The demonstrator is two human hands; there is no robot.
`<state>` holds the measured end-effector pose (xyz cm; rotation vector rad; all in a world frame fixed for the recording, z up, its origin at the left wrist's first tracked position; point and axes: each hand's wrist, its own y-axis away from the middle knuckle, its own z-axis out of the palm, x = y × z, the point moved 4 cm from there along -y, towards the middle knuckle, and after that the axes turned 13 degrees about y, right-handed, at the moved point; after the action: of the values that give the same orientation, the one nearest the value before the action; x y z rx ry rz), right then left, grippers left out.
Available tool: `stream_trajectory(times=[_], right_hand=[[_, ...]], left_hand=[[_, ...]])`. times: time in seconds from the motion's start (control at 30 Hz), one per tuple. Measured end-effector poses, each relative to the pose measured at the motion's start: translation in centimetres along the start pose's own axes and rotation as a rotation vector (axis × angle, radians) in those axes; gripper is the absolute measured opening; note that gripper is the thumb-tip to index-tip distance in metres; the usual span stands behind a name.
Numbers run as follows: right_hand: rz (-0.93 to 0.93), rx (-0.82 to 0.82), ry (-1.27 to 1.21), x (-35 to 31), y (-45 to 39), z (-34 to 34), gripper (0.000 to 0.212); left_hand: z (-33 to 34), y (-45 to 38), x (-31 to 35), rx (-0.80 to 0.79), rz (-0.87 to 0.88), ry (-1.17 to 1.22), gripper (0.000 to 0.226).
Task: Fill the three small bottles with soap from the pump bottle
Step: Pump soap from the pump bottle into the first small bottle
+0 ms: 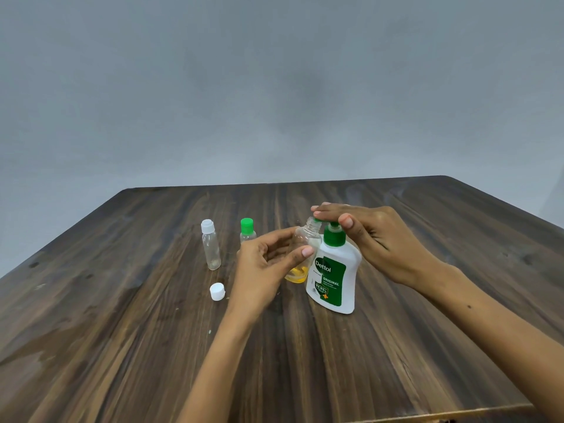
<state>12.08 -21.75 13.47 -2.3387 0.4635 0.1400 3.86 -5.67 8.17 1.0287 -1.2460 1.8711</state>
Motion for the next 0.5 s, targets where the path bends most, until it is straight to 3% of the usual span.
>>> stream_trajectory(times=[0.5], right_hand=[[0.011, -0.019, -0.005, 0.14, 0.36, 0.14, 0.075]], left_hand=[[-0.05, 0.03, -0.19, 0.004, -0.002, -0.004, 0.044]])
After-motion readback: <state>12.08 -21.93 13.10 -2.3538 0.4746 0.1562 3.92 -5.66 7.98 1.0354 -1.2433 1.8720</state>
